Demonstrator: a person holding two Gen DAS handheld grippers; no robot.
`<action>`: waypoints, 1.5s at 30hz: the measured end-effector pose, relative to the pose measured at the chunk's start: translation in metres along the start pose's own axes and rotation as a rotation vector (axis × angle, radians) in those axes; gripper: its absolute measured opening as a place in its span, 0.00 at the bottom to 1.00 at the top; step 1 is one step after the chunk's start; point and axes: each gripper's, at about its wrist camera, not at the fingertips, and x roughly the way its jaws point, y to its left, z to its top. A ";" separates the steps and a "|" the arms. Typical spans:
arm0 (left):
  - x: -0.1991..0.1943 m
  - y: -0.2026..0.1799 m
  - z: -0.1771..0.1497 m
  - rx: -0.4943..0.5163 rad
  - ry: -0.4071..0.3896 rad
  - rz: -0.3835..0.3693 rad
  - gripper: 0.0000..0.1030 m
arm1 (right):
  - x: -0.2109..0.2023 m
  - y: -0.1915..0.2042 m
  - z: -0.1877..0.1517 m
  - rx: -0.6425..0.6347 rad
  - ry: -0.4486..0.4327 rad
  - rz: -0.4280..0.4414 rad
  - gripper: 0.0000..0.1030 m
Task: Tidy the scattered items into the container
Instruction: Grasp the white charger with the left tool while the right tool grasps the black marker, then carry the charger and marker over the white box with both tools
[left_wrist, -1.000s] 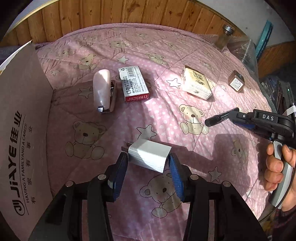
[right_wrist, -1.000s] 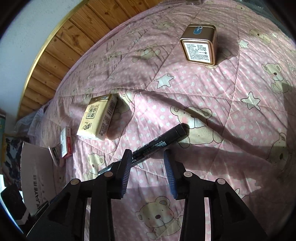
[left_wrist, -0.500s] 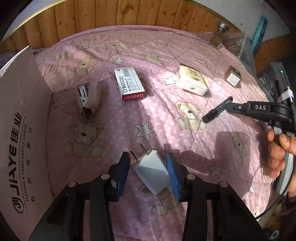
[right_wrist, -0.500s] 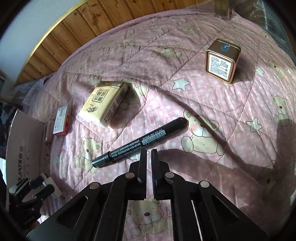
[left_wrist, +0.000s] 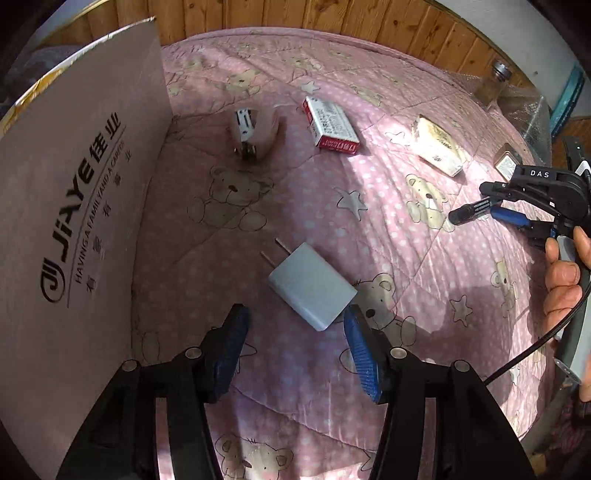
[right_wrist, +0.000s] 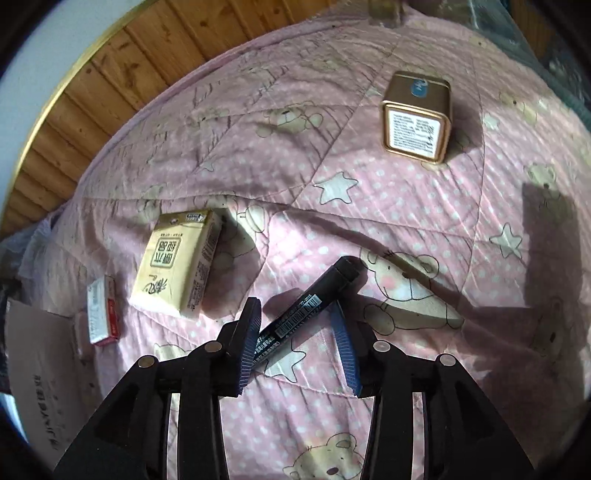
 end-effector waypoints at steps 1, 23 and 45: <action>0.000 0.000 0.003 -0.014 -0.012 0.002 0.55 | 0.000 0.006 -0.004 -0.059 -0.010 -0.010 0.38; -0.015 -0.034 0.015 0.264 -0.178 -0.216 0.45 | -0.038 -0.013 -0.041 -0.220 0.011 0.111 0.13; -0.089 -0.017 -0.025 0.164 -0.265 -0.266 0.45 | -0.103 0.000 -0.096 -0.243 -0.009 0.133 0.13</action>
